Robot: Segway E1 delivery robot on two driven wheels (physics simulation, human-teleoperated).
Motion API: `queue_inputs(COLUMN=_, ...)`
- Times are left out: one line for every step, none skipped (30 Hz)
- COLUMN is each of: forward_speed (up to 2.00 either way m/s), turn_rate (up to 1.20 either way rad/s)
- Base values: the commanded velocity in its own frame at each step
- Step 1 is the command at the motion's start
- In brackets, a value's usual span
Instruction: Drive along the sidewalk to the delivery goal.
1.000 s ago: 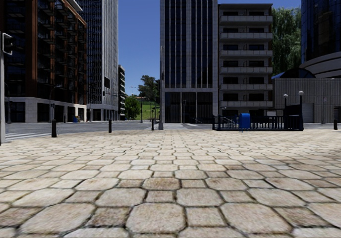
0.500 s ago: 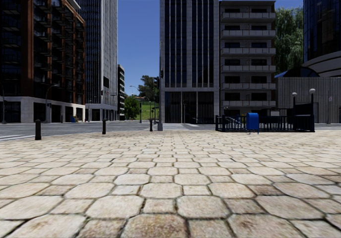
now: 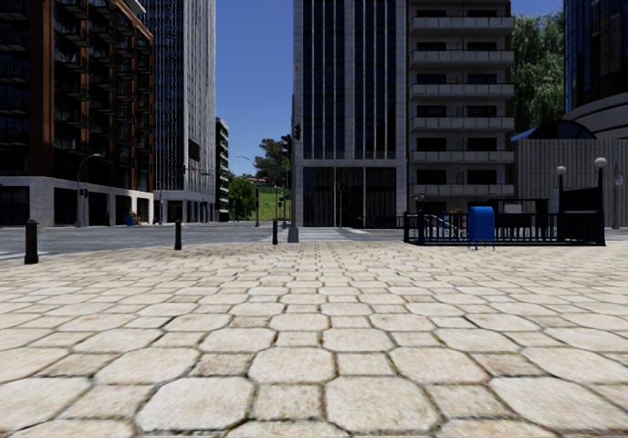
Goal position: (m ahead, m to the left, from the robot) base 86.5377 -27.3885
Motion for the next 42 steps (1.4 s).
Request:
queue_inputs(forward_speed=1.97, turn_rate=0.00)
queue_inputs(forward_speed=1.97, turn_rate=0.00)
queue_inputs(forward_speed=1.97, turn_rate=0.00)
queue_inputs(forward_speed=1.97, turn_rate=0.00)
queue_inputs(forward_speed=1.97, turn_rate=0.00)
queue_inputs(forward_speed=1.97, turn_rate=0.00)
queue_inputs(forward_speed=1.97, turn_rate=0.00)
queue_inputs(forward_speed=1.97, turn_rate=0.00)
queue_inputs(forward_speed=1.97, turn_rate=0.00)
queue_inputs(forward_speed=1.97, turn_rate=0.00)
queue_inputs(forward_speed=1.97, turn_rate=0.00)
queue_inputs(forward_speed=1.97, turn_rate=0.00)
queue_inputs(forward_speed=1.97, turn_rate=0.00)
queue_inputs(forward_speed=1.97, turn_rate=0.00)
queue_inputs(forward_speed=1.97, turn_rate=0.00)
queue_inputs(forward_speed=1.97, turn_rate=0.00)
queue_inputs(forward_speed=1.97, turn_rate=0.00)
queue_inputs(forward_speed=1.97, turn_rate=0.00)
queue_inputs(forward_speed=1.97, turn_rate=0.00)
queue_inputs(forward_speed=1.97, turn_rate=0.00)
queue_inputs(forward_speed=1.97, turn_rate=0.00)
queue_inputs(forward_speed=1.97, turn_rate=0.00)
queue_inputs(forward_speed=1.97, turn_rate=0.00)
queue_inputs(forward_speed=1.97, turn_rate=0.00)
queue_inputs(forward_speed=1.97, turn_rate=0.00)
queue_inputs(forward_speed=1.97, turn_rate=0.00)
queue_inputs(forward_speed=1.97, turn_rate=0.00)
queue_inputs(forward_speed=1.97, turn_rate=0.00)
queue_inputs(forward_speed=1.97, turn_rate=0.00)
queue_inputs(forward_speed=1.97, turn_rate=0.00)
queue_inputs(forward_speed=1.97, turn_rate=0.00)
queue_inputs(forward_speed=1.97, turn_rate=0.00)
queue_inputs(forward_speed=1.97, turn_rate=0.00)
queue_inputs(forward_speed=1.97, turn_rate=0.00)
queue_inputs(forward_speed=1.97, turn_rate=0.00)
queue_inputs(forward_speed=1.97, turn_rate=0.00)
queue_inputs(forward_speed=1.97, turn_rate=0.00)
queue_inputs(forward_speed=1.97, turn_rate=0.00)
queue_inputs(forward_speed=1.97, turn_rate=0.00)
queue_inputs(forward_speed=1.97, turn_rate=0.00)
queue_inputs(forward_speed=1.97, turn_rate=0.00)
queue_inputs(forward_speed=1.97, turn_rate=0.00)
